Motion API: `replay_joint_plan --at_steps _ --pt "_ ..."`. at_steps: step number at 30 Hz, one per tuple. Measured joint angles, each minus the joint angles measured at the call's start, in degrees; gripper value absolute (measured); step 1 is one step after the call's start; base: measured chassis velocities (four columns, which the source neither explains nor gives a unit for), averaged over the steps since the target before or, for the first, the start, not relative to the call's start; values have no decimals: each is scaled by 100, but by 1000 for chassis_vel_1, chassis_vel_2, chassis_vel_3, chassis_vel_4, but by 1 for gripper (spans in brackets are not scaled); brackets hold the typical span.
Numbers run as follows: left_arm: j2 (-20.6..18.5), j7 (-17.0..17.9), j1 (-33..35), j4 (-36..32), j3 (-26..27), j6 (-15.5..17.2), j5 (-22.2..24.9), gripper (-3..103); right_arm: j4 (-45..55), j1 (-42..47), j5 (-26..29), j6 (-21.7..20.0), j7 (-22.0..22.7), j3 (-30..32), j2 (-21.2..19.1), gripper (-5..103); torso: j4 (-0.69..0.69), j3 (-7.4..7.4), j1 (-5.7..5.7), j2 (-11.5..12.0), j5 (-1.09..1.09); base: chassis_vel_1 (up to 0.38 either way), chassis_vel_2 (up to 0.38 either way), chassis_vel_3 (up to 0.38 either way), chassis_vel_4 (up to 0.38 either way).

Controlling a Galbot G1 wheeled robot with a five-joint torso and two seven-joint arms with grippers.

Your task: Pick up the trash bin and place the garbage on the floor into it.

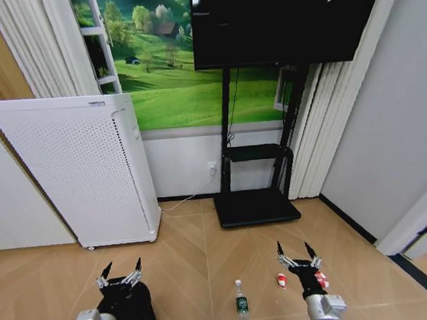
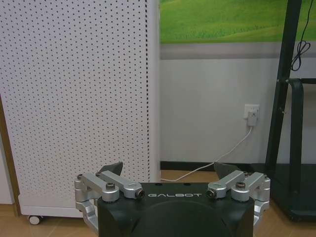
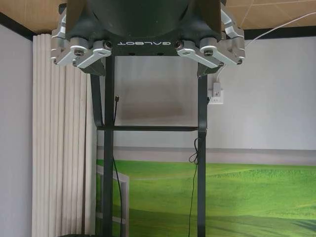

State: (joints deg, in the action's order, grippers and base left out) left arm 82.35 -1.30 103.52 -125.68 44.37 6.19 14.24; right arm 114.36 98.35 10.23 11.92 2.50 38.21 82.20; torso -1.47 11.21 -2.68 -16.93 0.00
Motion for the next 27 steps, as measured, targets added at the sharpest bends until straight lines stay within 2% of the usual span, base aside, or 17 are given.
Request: replay_joint_plan --at_steps 12,27 --pt "-4 0 1 -3 22 0 22 100 -10 18 -49 14 -12 -29 41 100 0 -116 60 175 0 0 0 0 0" --pt "14 -1 9 -6 28 -15 -10 100 -30 30 -38 9 -1 -16 42 100 0 -421 197 617 0 0 0 0 0"
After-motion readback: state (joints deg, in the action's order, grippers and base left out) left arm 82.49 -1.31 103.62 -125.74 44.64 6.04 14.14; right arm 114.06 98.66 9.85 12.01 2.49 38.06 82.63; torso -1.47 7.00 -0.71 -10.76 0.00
